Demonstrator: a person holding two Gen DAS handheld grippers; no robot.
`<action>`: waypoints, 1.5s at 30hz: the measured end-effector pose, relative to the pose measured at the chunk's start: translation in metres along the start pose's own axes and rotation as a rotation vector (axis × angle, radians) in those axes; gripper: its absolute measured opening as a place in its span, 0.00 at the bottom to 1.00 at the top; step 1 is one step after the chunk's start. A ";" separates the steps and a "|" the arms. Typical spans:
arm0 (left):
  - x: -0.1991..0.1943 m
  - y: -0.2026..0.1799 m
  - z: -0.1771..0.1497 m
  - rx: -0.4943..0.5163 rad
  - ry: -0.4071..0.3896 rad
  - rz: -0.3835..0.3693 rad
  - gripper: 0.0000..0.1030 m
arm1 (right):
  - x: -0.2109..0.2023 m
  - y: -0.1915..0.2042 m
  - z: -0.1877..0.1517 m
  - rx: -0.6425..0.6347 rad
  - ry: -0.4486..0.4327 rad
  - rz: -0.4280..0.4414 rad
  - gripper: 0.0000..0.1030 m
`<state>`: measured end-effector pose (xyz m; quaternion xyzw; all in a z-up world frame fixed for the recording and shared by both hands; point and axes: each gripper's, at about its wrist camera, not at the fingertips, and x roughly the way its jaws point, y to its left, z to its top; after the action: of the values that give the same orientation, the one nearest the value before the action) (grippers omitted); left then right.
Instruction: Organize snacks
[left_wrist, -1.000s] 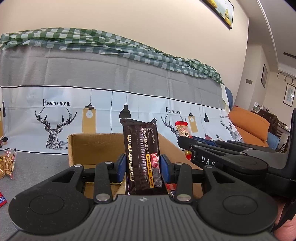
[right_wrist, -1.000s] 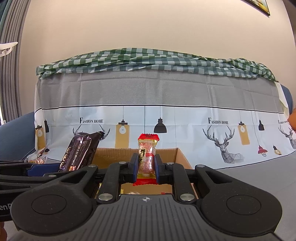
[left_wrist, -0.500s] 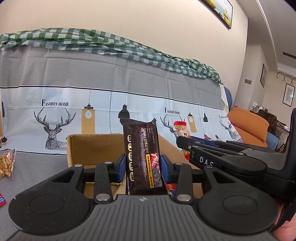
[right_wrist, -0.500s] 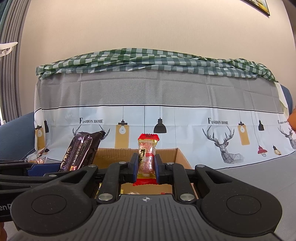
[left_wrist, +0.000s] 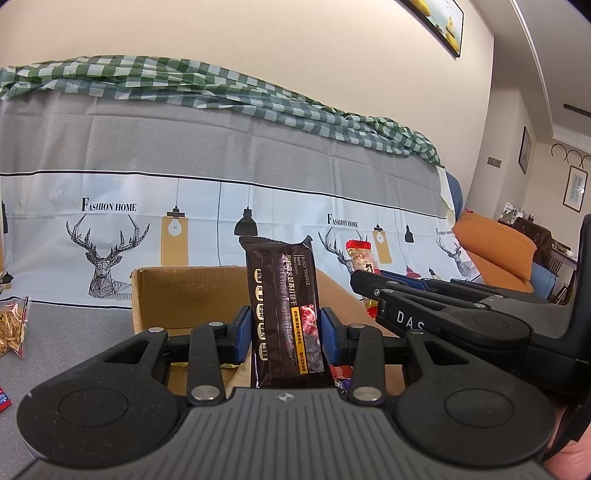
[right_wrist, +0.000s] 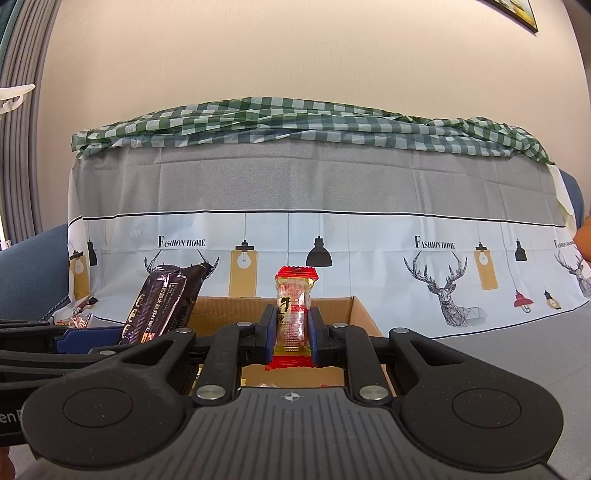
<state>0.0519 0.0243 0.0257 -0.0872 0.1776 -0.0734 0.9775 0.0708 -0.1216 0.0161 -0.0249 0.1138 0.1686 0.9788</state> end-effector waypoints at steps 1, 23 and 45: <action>0.000 0.000 0.000 0.000 0.001 0.000 0.41 | 0.000 0.000 0.000 0.001 0.000 -0.001 0.18; -0.015 0.050 0.007 -0.093 0.011 0.128 0.42 | 0.009 0.018 0.003 0.043 0.047 0.020 0.55; -0.024 0.259 -0.054 -0.566 0.133 0.702 0.81 | 0.023 0.150 0.005 0.018 0.102 0.266 0.59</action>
<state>0.0391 0.2726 -0.0669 -0.2803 0.2717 0.3085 0.8674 0.0424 0.0277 0.0138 -0.0093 0.1674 0.2944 0.9409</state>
